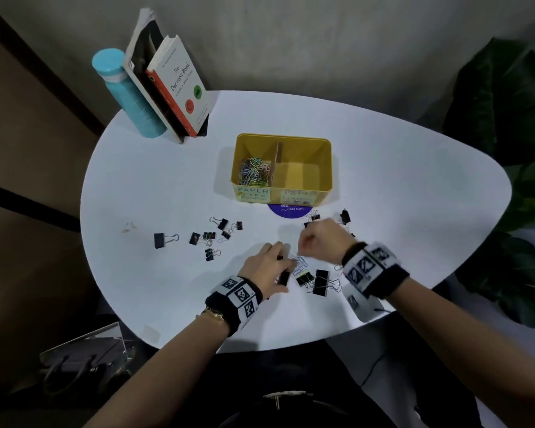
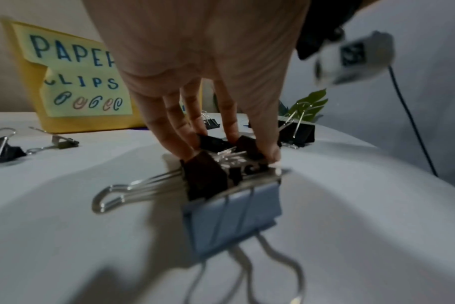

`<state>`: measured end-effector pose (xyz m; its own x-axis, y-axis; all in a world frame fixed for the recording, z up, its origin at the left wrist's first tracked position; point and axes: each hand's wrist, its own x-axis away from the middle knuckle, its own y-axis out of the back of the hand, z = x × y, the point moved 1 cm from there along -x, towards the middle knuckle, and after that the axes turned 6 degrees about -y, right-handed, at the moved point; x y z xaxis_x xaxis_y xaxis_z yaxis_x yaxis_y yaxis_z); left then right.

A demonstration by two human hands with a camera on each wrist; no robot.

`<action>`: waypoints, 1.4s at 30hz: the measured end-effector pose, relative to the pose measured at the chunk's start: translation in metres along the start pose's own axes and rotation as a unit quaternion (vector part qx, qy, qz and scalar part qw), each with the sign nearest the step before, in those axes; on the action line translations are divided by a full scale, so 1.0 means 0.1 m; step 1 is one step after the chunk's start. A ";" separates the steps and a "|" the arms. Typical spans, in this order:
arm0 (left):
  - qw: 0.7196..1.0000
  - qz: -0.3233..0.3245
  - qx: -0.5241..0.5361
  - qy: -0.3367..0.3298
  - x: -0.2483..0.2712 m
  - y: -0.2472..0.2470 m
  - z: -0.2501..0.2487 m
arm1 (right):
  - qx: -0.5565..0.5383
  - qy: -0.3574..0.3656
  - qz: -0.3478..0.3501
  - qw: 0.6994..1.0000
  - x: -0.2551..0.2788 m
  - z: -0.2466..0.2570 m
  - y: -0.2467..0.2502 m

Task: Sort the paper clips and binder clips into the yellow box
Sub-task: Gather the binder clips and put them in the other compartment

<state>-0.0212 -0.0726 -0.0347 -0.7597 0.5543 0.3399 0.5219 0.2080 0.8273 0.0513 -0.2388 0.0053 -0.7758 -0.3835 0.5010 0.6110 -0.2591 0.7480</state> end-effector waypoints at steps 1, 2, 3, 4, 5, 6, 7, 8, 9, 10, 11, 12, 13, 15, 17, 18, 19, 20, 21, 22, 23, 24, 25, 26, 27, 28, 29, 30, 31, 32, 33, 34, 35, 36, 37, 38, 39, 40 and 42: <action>1.000 -0.004 -0.012 0.008 -0.01 -0.01 0.02 | 0.010 -0.008 0.030 0.999 0.07 -0.07 -0.13; 1.000 -0.010 -0.022 0.018 -0.01 0.00 0.04 | 0.014 -0.015 0.047 0.999 0.12 -0.12 -0.23; 0.999 -0.016 -0.027 0.031 -0.01 0.00 0.07 | 0.012 -0.021 0.052 0.998 0.14 -0.17 -0.30; 0.999 -0.020 -0.027 0.043 0.01 0.01 0.11 | 0.005 -0.023 0.048 0.999 0.15 -0.20 -0.33; 0.998 -0.021 -0.023 0.053 0.02 0.04 0.15 | -0.007 -0.026 0.039 0.999 0.15 -0.23 -0.34; 0.998 -0.020 -0.022 0.059 0.04 0.07 0.19 | -0.023 -0.028 0.028 0.999 0.15 -0.26 -0.34; 0.997 -0.018 -0.027 0.064 0.06 0.11 0.23 | -0.040 -0.035 0.014 0.998 0.15 -0.29 -0.36; 0.997 -0.019 -0.040 0.065 0.07 0.15 0.25 | -0.053 -0.041 0.001 0.998 0.14 -0.31 -0.37; 0.996 -0.030 -0.059 0.066 0.08 0.18 0.26 | -0.061 -0.045 -0.008 0.997 0.13 -0.32 -0.37; 0.994 -0.050 -0.076 0.067 0.08 0.21 0.25 | -0.066 -0.046 -0.011 0.997 0.12 -0.33 -0.38; 0.991 -0.076 -0.085 0.065 0.07 0.23 0.23 | -0.067 -0.046 -0.009 0.997 0.10 -0.33 -0.39; 0.989 -0.100 -0.091 0.058 0.04 0.24 0.20 | -0.068 -0.045 -0.005 0.997 0.09 -0.32 -0.40; 0.987 -0.115 -0.099 0.046 -0.01 0.24 0.16 | -0.066 -0.044 -0.002 0.997 0.07 -0.31 -0.41; 0.988 -0.106 -0.114 0.018 -0.12 0.19 0.08 | -0.067 -0.039 -0.009 0.997 0.05 -0.29 -0.44; 0.989 -0.063 -0.135 0.002 -0.21 0.12 0.06 | -0.088 -0.042 -0.032 0.995 0.05 -0.28 -0.48; 0.988 -0.051 -0.144 -0.002 -0.23 0.09 0.07 | -0.107 -0.048 -0.046 0.992 0.05 -0.29 -0.51; 0.988 -0.050 -0.145 0.000 -0.24 0.07 0.08 | -0.129 -0.056 -0.057 0.988 0.05 -0.30 -0.53; 0.989 -0.059 -0.134 0.003 -0.25 0.06 0.09 | -0.153 -0.062 -0.066 0.984 0.04 -0.32 -0.55; 0.991 -0.072 -0.113 0.007 -0.24 0.06 0.11 | -0.176 -0.067 -0.071 0.980 0.02 -0.34 -0.57; 0.992 -0.091 -0.087 0.011 -0.23 0.05 0.13 | -0.192 -0.069 -0.075 0.976 0.01 -0.35 -0.58; 0.992 -0.115 -0.057 0.017 -0.22 0.04 0.14 | -0.202 -0.069 -0.076 0.974 0.01 -0.36 -0.58; 0.989 -0.141 -0.029 0.024 -0.22 0.04 0.16 | -0.204 -0.067 -0.074 0.974 0.01 -0.36 -0.58; 0.986 -0.163 -0.002 0.035 -0.22 0.03 0.17 | -0.195 -0.063 -0.069 0.976 0.01 -0.36 -0.57; 0.982 -0.179 0.020 0.048 -0.23 0.03 0.18 | -0.175 -0.059 -0.065 0.981 0.02 -0.35 -0.56; 0.979 -0.190 0.034 0.060 -0.24 0.02 0.18 | -0.149 -0.056 -0.063 0.985 0.03 -0.34 -0.56; 0.977 -0.199 0.038 0.069 -0.24 0.02 0.18 | -0.127 -0.051 -0.066 0.988 0.03 -0.31 -0.55; 0.975 -0.204 0.037 0.075 -0.24 0.01 0.17 | -0.109 -0.042 -0.070 0.991 0.04 -0.29 -0.56; 0.974 -0.209 0.034 0.078 -0.24 0.00 0.18 | -0.089 -0.029 -0.074 0.993 0.05 -0.26 -0.57; 0.973 -0.212 0.032 0.080 -0.25 -0.01 0.18 | -0.062 -0.015 -0.075 0.995 0.06 -0.23 -0.58; 0.974 -0.213 0.025 0.078 -0.25 -0.03 0.19 | -0.030 0.001 -0.074 0.997 0.07 -0.21 -0.59; 0.976 -0.207 0.014 0.073 -0.25 -0.04 0.20 | 0.001 0.015 -0.071 0.997 0.07 -0.19 -0.61; 0.979 -0.194 -0.007 0.062 -0.26 -0.06 0.21 | 0.028 0.030 -0.069 0.997 0.07 -0.19 -0.62; 0.983 -0.176 -0.031 0.051 -0.27 -0.06 0.21 | 0.054 0.047 -0.068 0.995 0.06 -0.18 -0.63; 0.983 -0.169 -0.053 0.042 -0.28 -0.05 0.20 | 0.084 0.072 -0.071 0.991 0.07 -0.16 -0.62; 0.982 -0.174 -0.057 0.040 -0.28 0.01 0.18 | 0.122 0.096 -0.074 0.985 0.08 -0.14 -0.61; 0.978 -0.200 -0.038 0.041 -0.28 0.10 0.16 | 0.156 0.109 -0.065 0.980 0.09 -0.11 -0.60; 0.969 -0.241 0.005 0.048 -0.27 0.24 0.13 | 0.193 0.115 -0.052 0.973 0.10 -0.10 -0.60; 0.954 -0.290 0.055 0.062 -0.26 0.40 0.12 | 0.228 0.123 -0.055 0.964 0.09 -0.09 -0.60; 0.909 -0.378 0.143 0.108 -0.24 0.73 0.16 | 0.243 0.126 -0.060 0.960 0.06 -0.08 -0.62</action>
<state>0.0414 -0.0583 0.0104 -0.9853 0.0024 -0.1711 -0.1237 0.6810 0.7217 0.0103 -0.2322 -0.0419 -0.7356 -0.5957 0.3227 0.3270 0.1050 0.9392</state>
